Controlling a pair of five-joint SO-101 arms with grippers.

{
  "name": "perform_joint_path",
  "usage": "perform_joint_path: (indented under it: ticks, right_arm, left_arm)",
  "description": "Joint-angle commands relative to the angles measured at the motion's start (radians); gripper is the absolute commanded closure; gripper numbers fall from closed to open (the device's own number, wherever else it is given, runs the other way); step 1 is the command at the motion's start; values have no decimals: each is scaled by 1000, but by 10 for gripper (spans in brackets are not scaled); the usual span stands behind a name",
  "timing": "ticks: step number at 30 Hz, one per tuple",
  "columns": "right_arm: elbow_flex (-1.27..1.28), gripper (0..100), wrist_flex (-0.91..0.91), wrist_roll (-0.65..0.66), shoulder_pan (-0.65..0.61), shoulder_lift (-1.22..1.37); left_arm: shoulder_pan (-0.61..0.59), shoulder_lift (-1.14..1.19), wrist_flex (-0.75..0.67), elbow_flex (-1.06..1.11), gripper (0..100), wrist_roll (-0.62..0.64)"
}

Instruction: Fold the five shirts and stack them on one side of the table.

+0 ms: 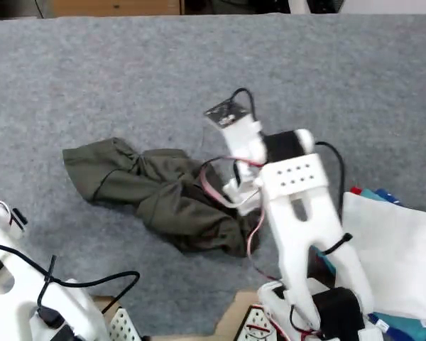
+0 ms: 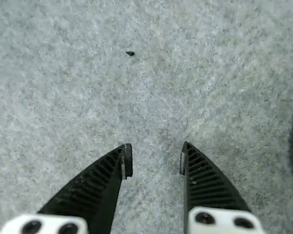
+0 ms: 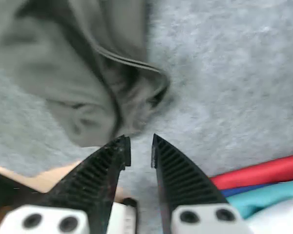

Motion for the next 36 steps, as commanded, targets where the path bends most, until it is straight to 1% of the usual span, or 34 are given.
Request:
perform_joint_path:
  ticks: [1,8,13,16,20,23,25,28,30,36]
  right_arm:
    - [1,911,3,-83,-68,1]
    - [16,911,-11,-86,-62,88]
    - [-15,911,2,-77,56,124]
    - [-31,910,41,-21,96,91]
    - [-27,908,46,14,93,16]
    - [-25,906,41,14,91,5]
    - [-25,885,29,6,91,31]
    - [-27,810,23,5,91,110]
    - [-27,779,23,5,91,168]
    - [-28,779,-58,5,27,269]
  left_arm:
    - [8,-18,-15,-6,832,-5]
    - [8,-13,-15,-8,832,-5]
    - [5,-13,-17,-8,832,-5]
    - [5,-13,-17,-8,832,-6]
    - [9,-13,-17,-8,832,-5]
    - [9,-13,-17,-6,832,-3]
    - [9,-13,-17,-6,832,-3]
    - [9,-13,-17,-6,832,-3]
    - [9,-15,-17,-6,832,-5]
    - [9,-21,-17,-9,832,-6]
